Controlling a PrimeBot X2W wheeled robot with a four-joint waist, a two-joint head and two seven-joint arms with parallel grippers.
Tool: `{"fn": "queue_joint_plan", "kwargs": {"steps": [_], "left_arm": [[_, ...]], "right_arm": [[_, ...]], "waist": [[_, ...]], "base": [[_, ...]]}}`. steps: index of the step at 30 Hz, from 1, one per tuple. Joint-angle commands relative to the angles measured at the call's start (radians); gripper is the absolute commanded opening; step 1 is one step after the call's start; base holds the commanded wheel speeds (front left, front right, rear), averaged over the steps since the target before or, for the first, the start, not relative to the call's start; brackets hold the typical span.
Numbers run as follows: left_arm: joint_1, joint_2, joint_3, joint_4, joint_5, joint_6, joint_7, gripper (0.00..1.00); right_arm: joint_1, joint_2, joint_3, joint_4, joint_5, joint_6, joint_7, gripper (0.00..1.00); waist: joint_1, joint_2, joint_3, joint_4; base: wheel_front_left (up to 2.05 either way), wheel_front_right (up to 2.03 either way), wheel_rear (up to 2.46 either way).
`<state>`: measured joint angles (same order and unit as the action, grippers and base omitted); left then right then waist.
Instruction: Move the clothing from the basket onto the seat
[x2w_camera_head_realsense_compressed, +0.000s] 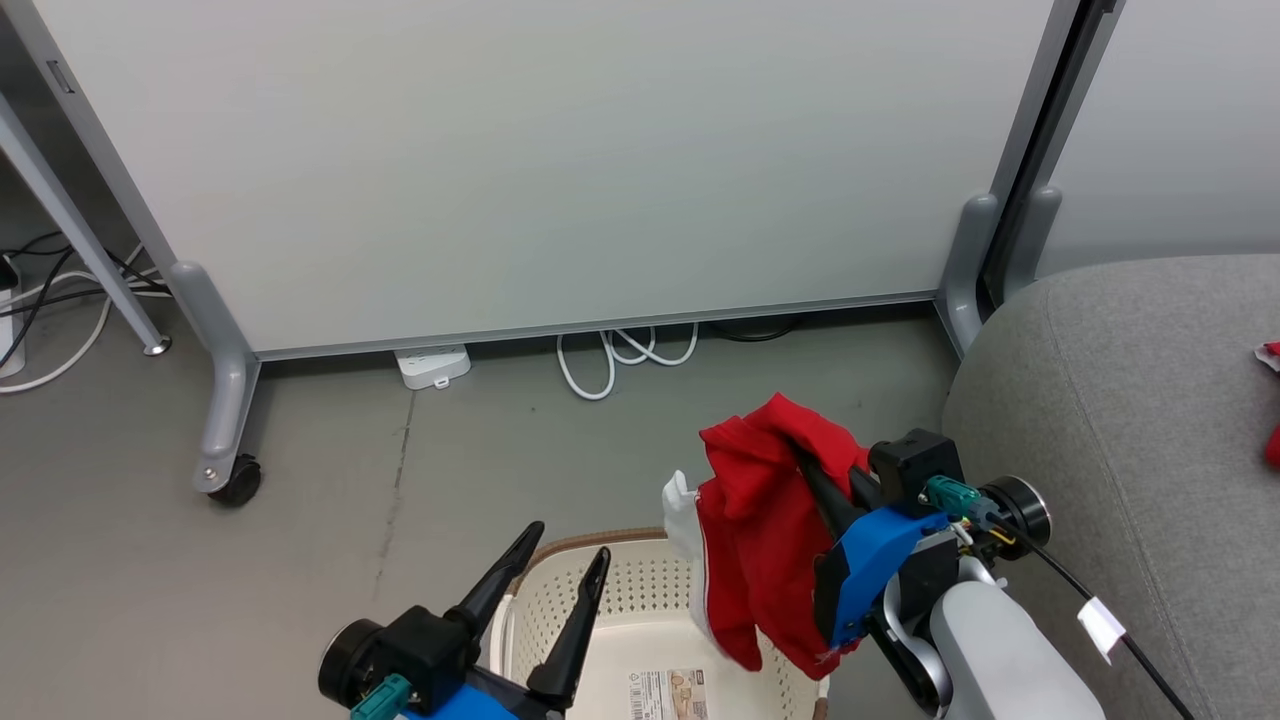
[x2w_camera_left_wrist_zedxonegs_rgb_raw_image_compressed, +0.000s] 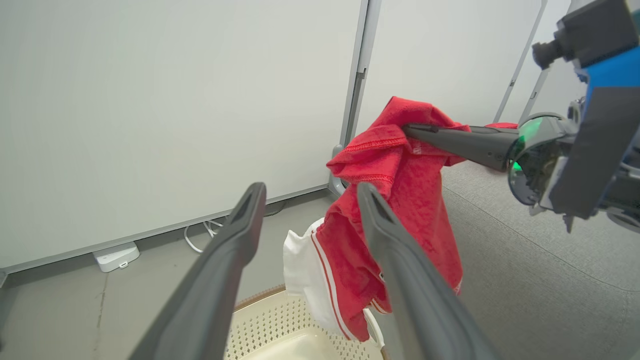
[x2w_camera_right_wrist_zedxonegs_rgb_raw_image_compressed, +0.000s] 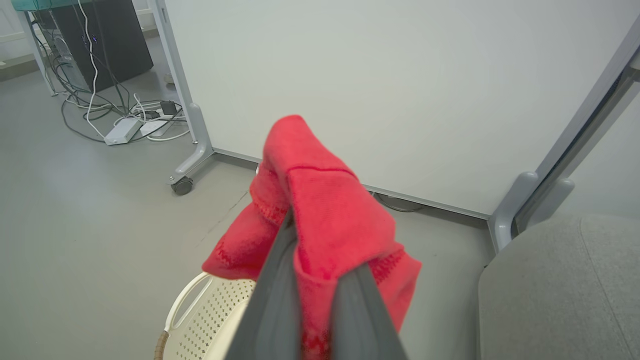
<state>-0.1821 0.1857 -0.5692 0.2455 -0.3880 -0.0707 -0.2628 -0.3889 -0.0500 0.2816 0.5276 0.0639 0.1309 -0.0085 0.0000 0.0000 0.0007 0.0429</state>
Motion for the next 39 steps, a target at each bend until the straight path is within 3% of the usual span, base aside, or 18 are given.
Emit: {"fn": "queue_joint_plan", "kwargs": {"steps": [1,9,19,29,39], "left_arm": [[0.018,-0.004,0.025,-0.006,0.013,-0.010,-0.003,1.00],[0.042,-0.030,0.104,-0.010,0.058,-0.035,-0.003,1.00],[0.053,-0.052,0.134,0.009,0.094,-0.055,-0.003,1.00],[0.029,-0.056,0.149,0.012,0.114,-0.058,-0.003,1.00],[0.021,-0.051,0.159,0.017,0.126,-0.060,-0.003,1.00]], "right_arm": [[0.005,-0.001,-0.002,-0.011,-0.004,0.000,0.003,0.00],[0.013,-0.001,0.003,-0.024,0.009,0.000,0.005,0.00],[0.008,-0.001,-0.002,-0.036,0.013,0.000,0.000,0.00],[-0.014,-0.001,0.005,-0.044,0.023,0.000,-0.003,0.00],[-0.024,-0.001,-0.003,-0.045,0.026,0.000,-0.012,0.00]], "waist": [[0.0000,0.0000,0.003,-0.002],[0.0000,0.0000,0.006,-0.019],[0.0000,0.0000,0.015,-0.069],[0.0000,0.0000,0.045,-0.205],[0.0000,0.0000,0.085,-0.394]], "base": [[0.00,0.00,0.00],[0.00,0.00,0.00],[0.00,0.00,0.00],[0.00,0.00,0.00],[0.00,0.00,0.00]]}}
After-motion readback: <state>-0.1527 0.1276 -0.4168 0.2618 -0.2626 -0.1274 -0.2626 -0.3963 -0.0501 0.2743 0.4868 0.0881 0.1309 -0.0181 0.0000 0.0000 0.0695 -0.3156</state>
